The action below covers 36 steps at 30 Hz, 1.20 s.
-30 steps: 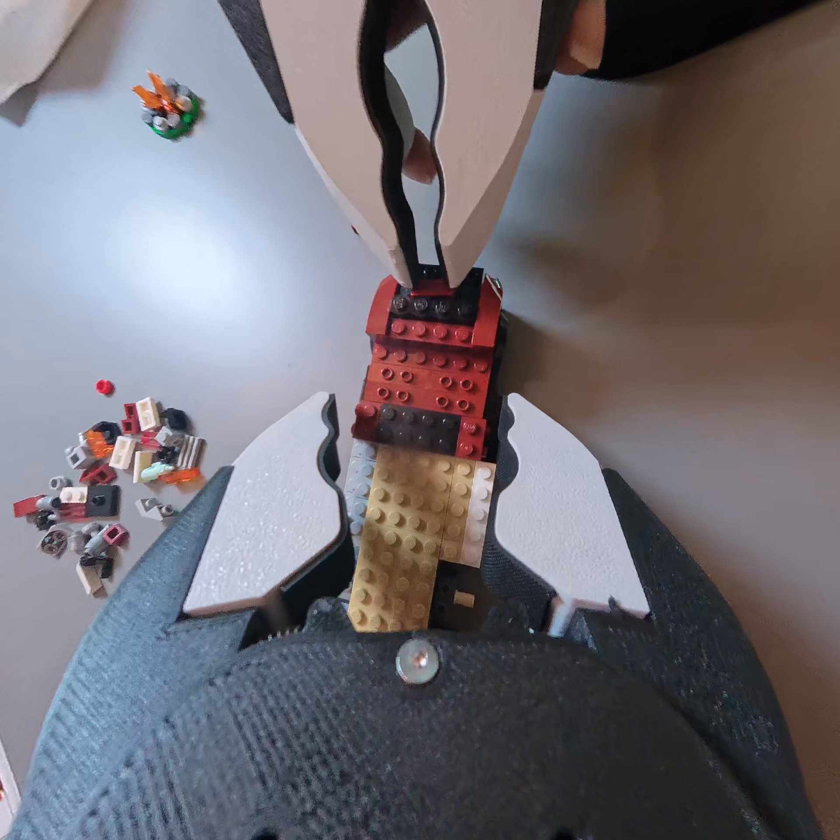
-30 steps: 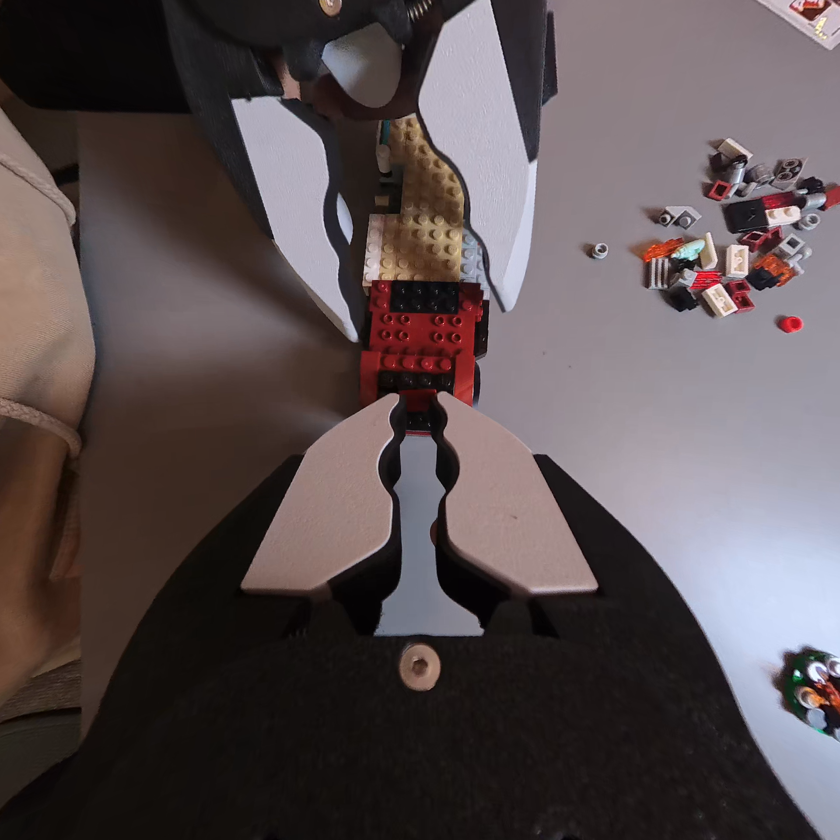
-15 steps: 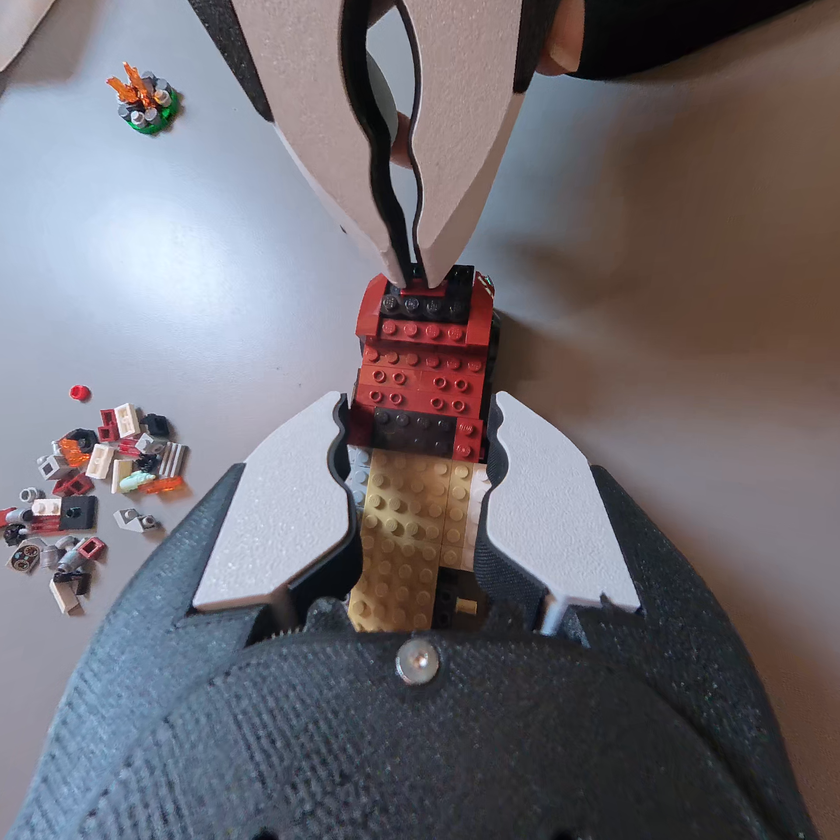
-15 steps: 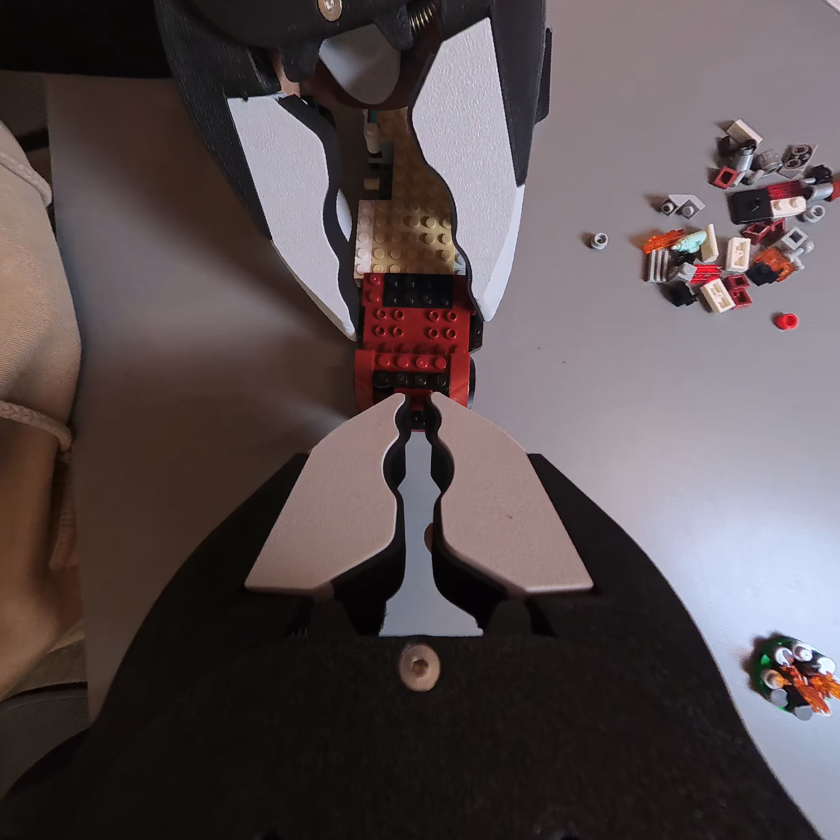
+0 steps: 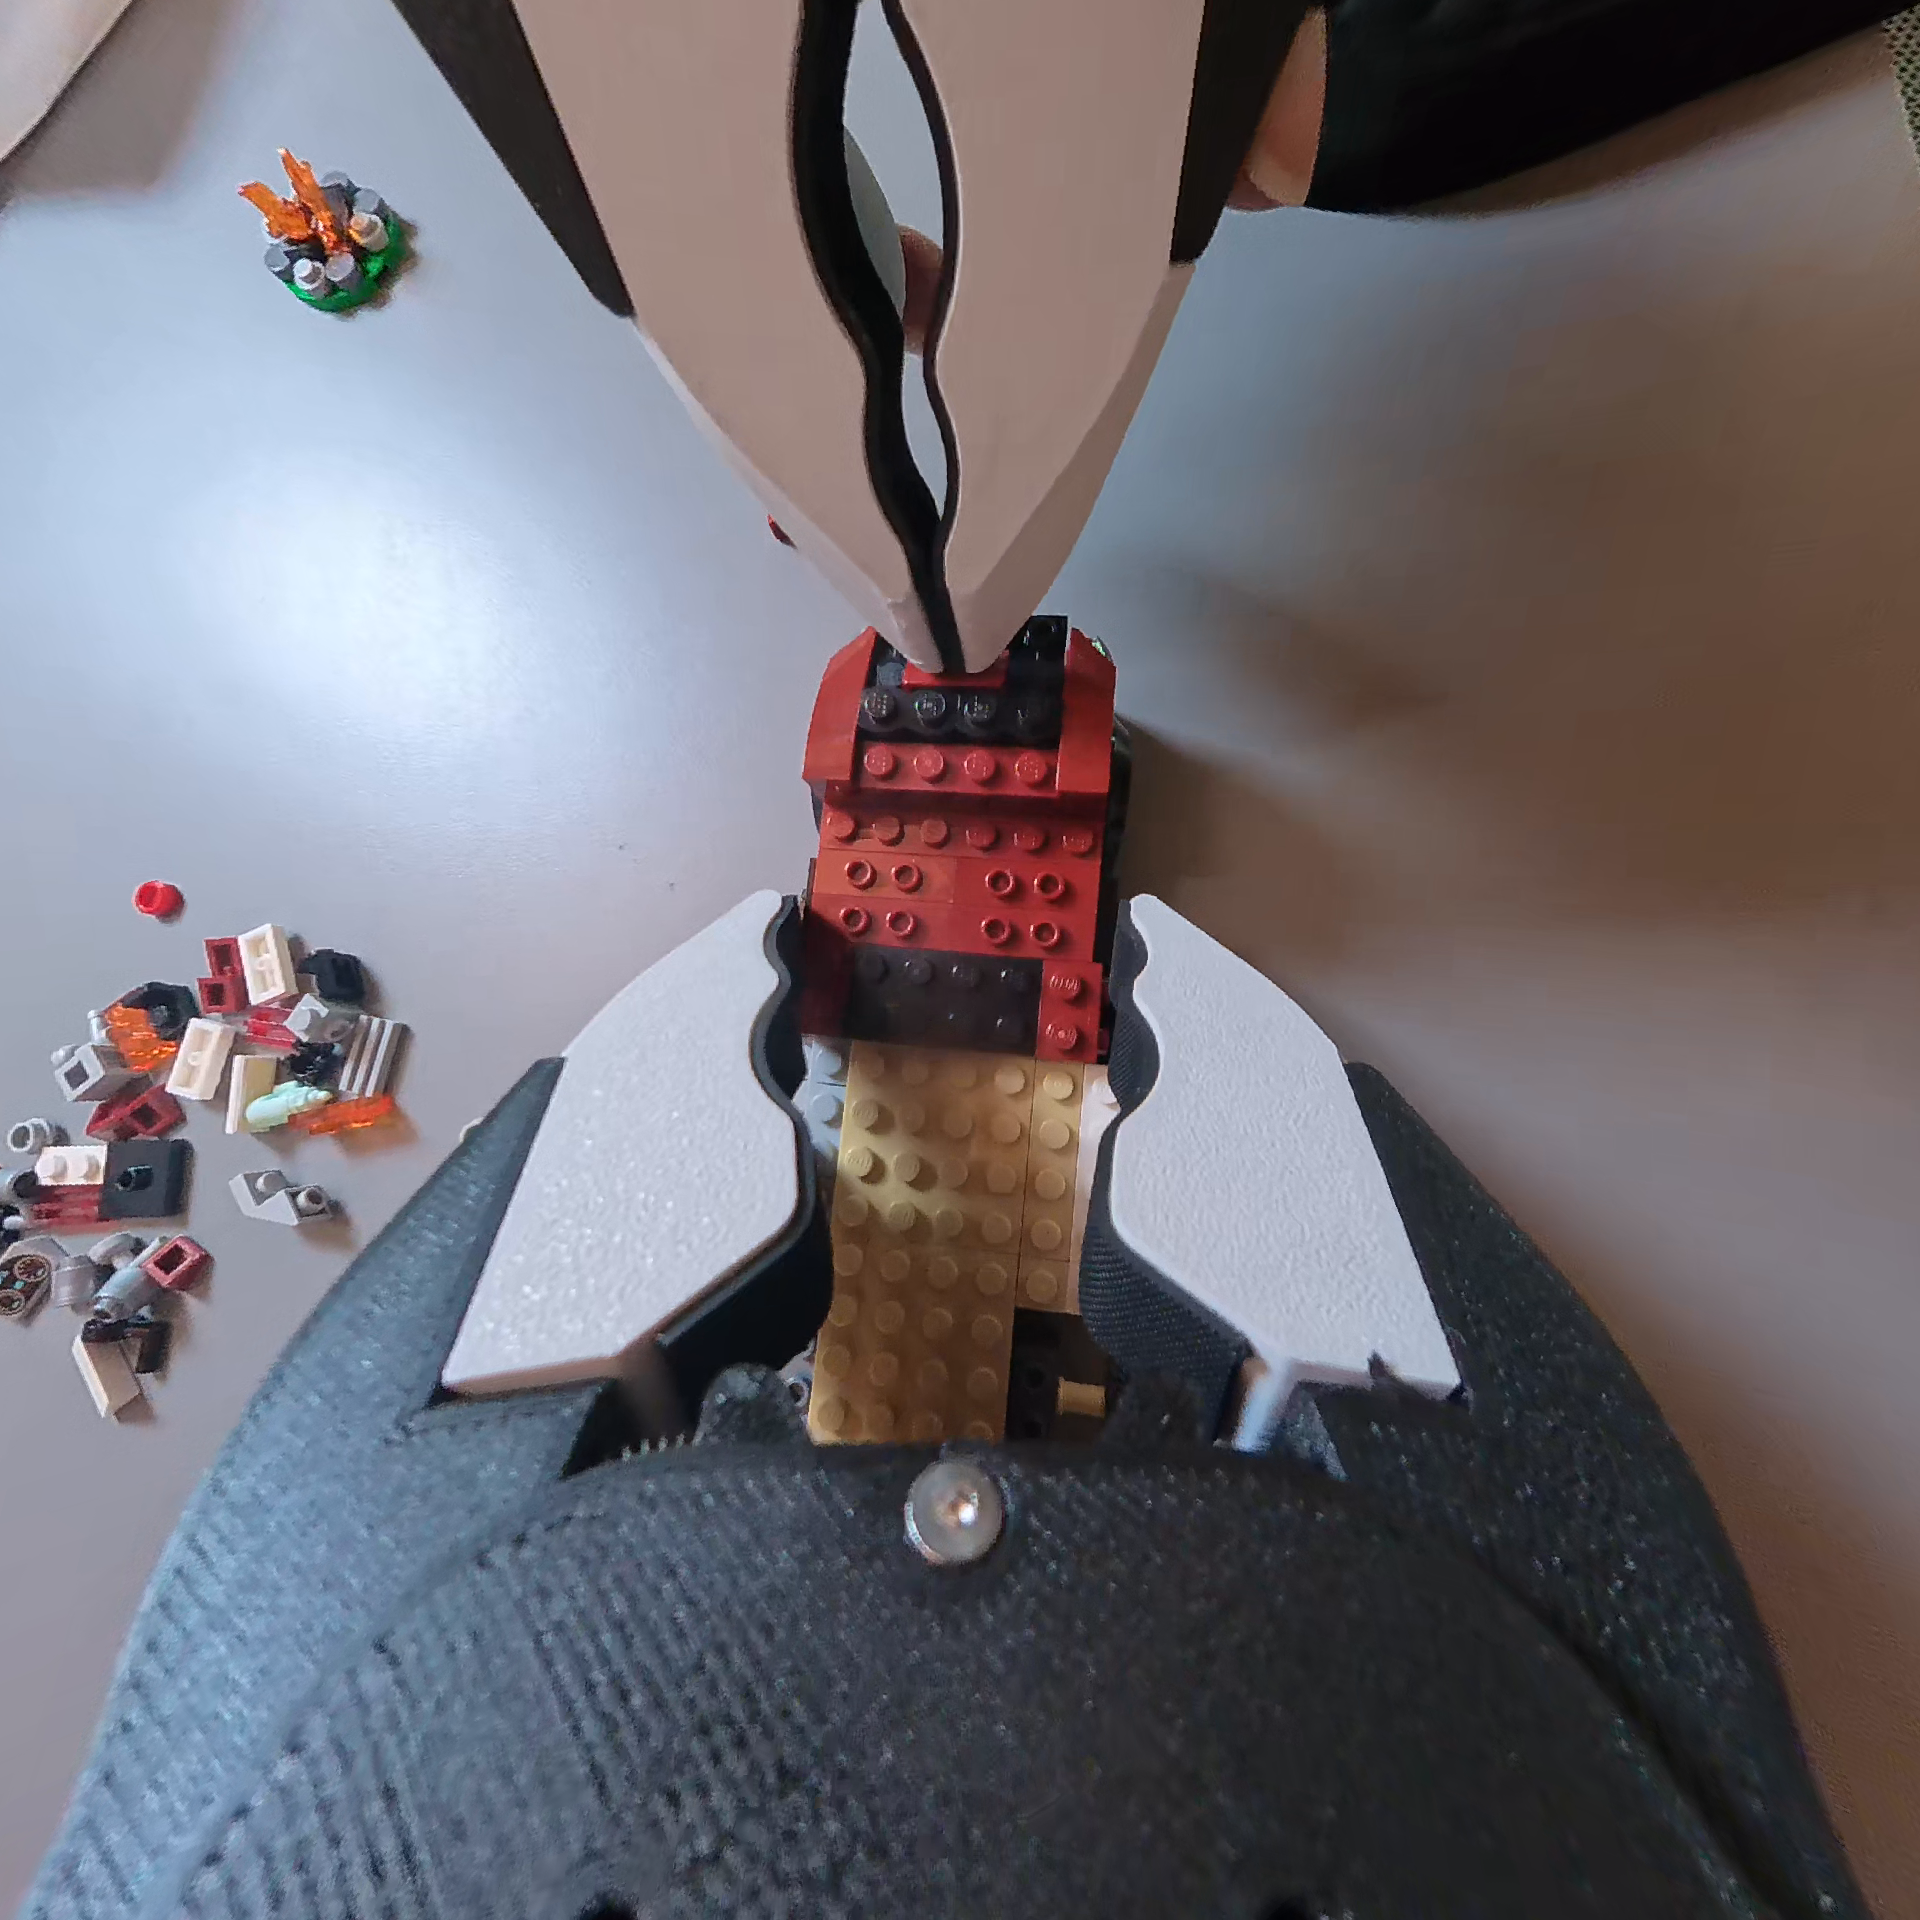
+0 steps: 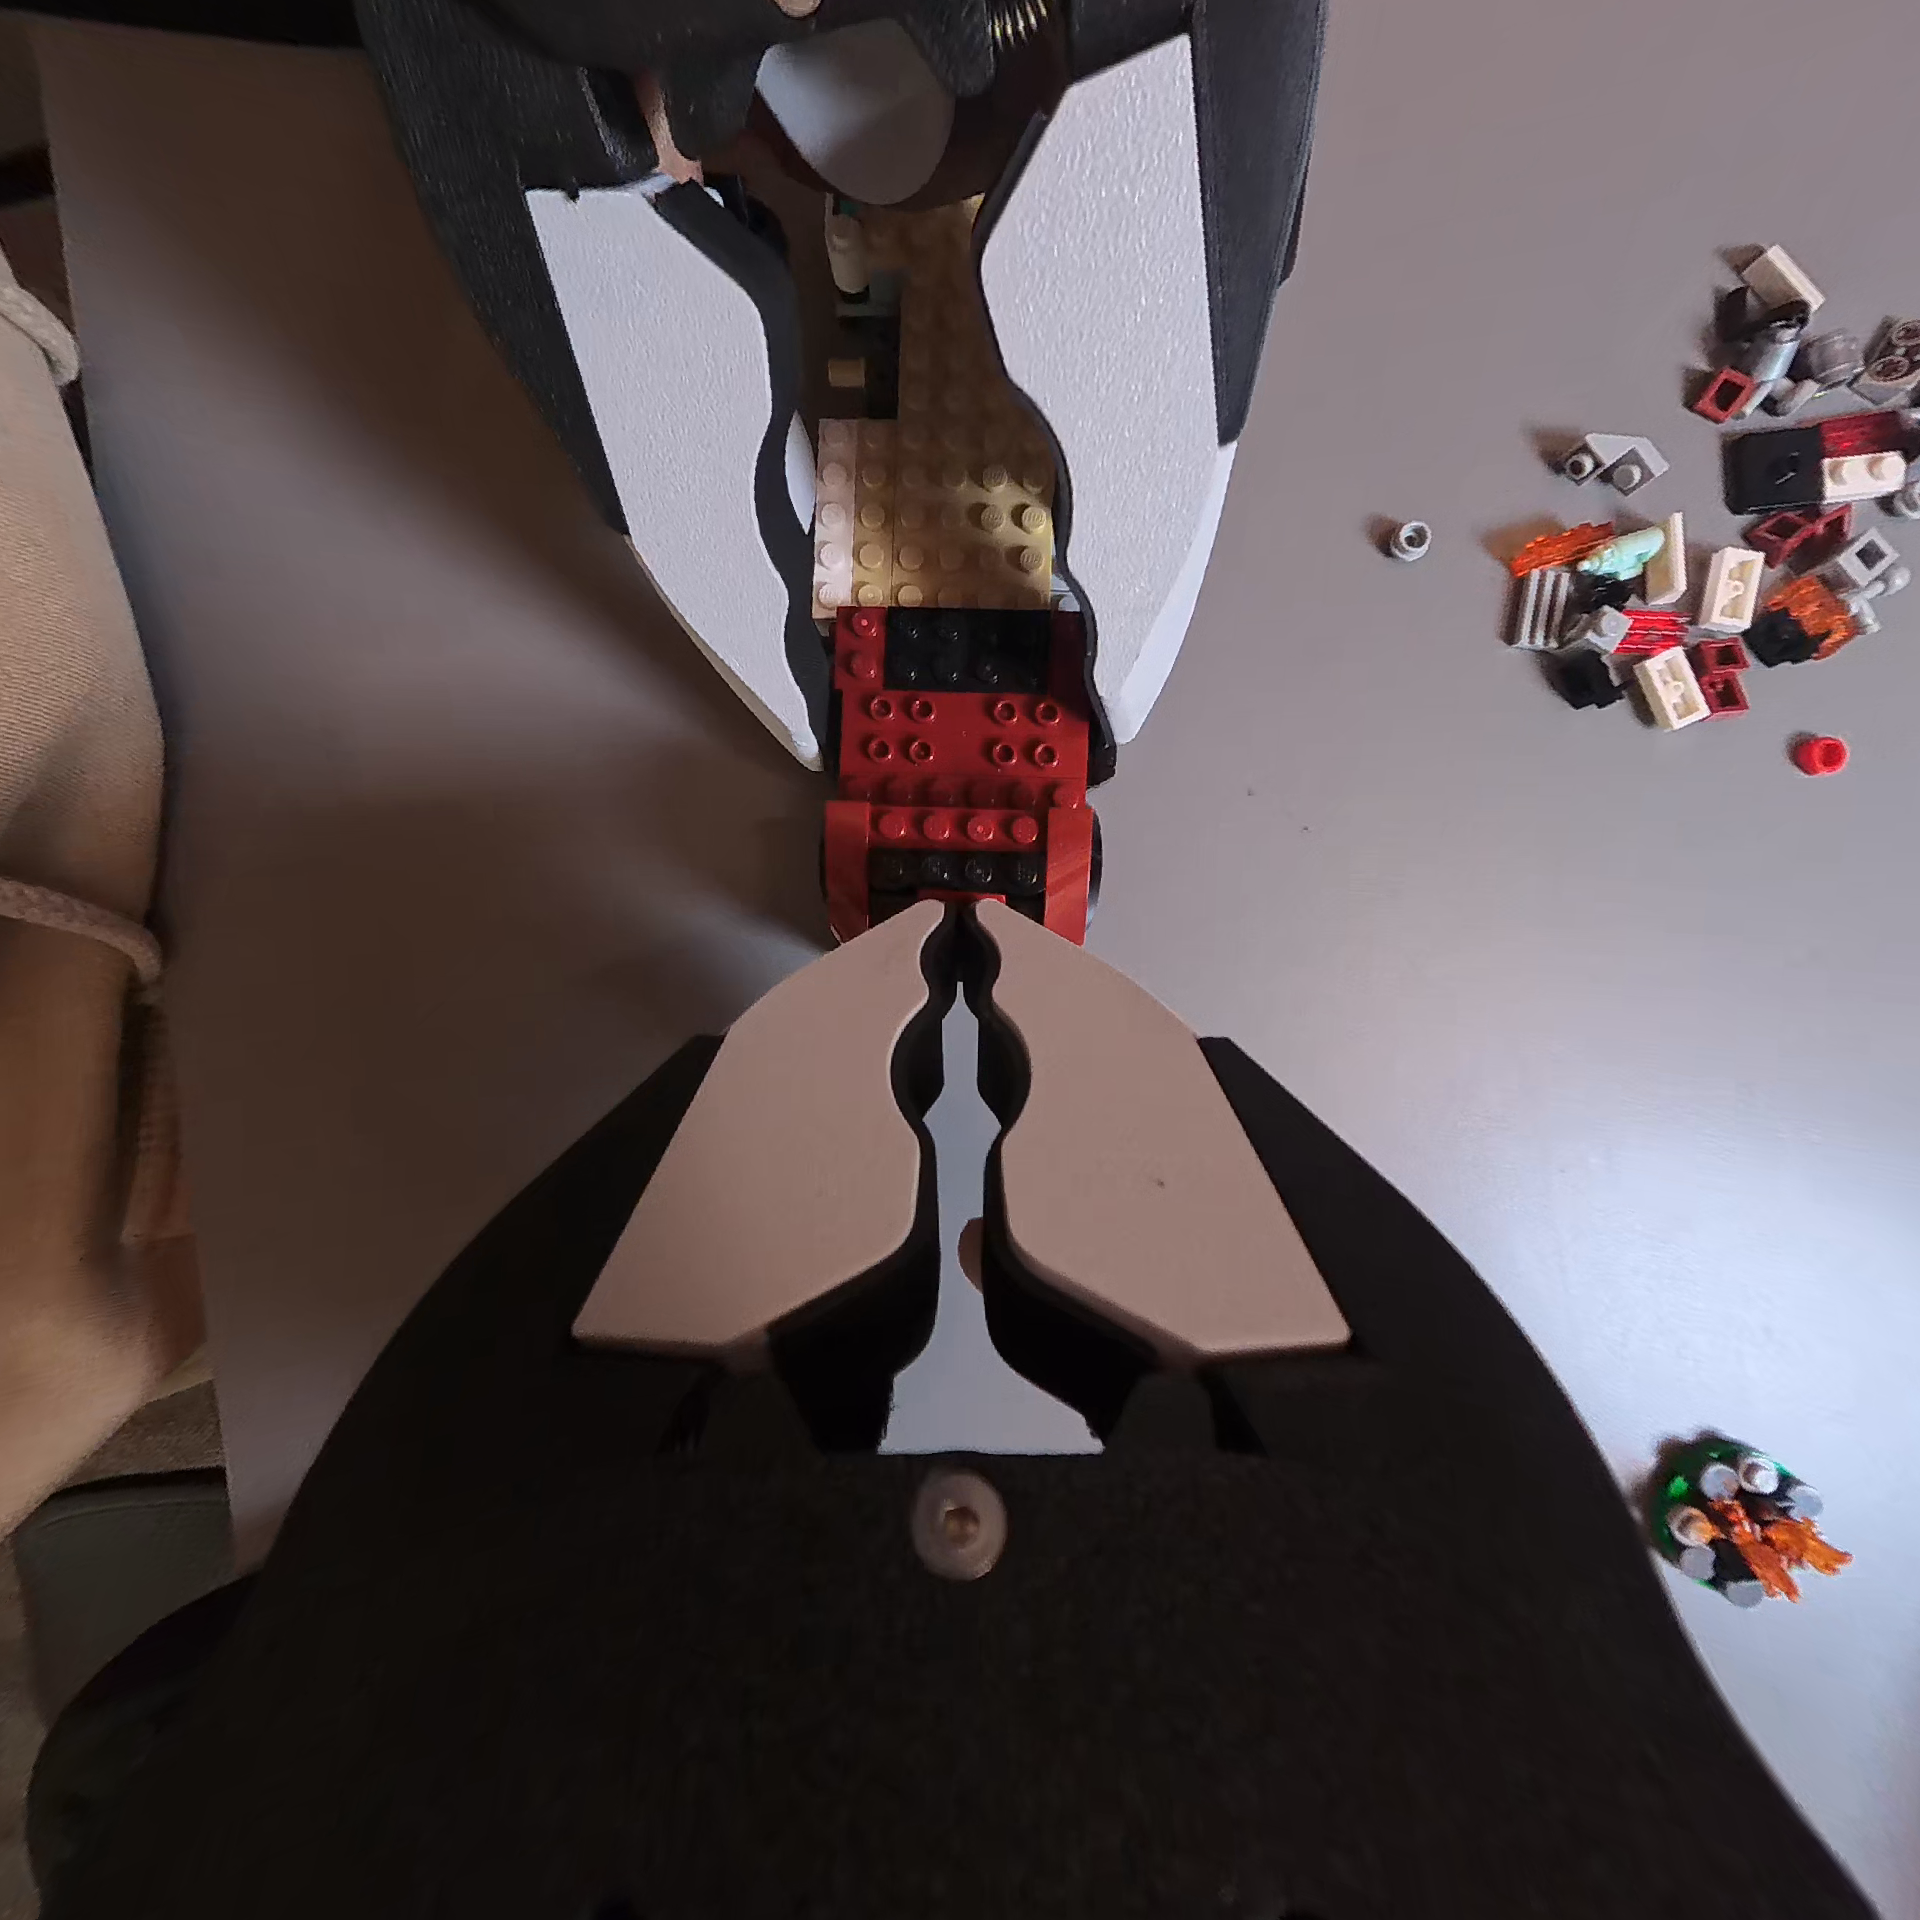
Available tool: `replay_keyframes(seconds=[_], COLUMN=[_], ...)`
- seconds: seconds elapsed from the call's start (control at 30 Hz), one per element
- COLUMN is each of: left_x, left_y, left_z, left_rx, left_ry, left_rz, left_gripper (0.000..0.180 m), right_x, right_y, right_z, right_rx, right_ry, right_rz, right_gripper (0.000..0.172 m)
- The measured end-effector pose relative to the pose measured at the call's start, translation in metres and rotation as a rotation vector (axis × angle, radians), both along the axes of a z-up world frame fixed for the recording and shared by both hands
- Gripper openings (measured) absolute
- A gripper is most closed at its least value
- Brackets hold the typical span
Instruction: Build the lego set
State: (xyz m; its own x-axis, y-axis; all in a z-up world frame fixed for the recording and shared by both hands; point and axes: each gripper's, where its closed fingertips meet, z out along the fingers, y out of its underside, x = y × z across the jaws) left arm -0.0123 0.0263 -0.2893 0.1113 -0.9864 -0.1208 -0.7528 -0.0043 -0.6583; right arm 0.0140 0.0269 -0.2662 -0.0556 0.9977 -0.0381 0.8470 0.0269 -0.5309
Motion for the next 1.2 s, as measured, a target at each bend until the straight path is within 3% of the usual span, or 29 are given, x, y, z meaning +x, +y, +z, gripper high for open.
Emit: replay_keyframes(seconds=[0.63, 0.7, 0.83, 0.97, 1.2], left_x=[0.0002, -0.0002, -0.0004, 0.0000, 0.0000], left_y=[-0.0001, 0.0000, 0.0001, 0.0002, 0.0004], left_z=[0.0000, 0.0001, 0.0002, 0.0003, 0.0006], left_rx=[-0.004, -0.001, 0.003, 0.007, 0.012], left_ry=[-0.014, -0.017, -0.020, -0.021, -0.009], left_rz=[-0.011, -0.015, -0.016, -0.014, -0.008], left_gripper=[0.057, 0.057, 0.057, 0.057, 0.058], right_x=[0.0013, 0.0012, 0.0052, 0.0000, -0.0019], right_y=[0.0000, 0.0004, -0.0036, -0.0019, 0.0007], right_z=[-0.0009, -0.0008, 0.0016, 0.0040, 0.0004], right_rx=[0.124, 0.095, -0.011, -0.022, -0.033], right_ry=[-0.043, -0.014, 0.083, 0.202, 0.217], right_rz=[0.239, 0.189, 0.094, 0.005, -0.010], right_gripper=[0.000, 0.000, 0.019, 0.017, 0.015])
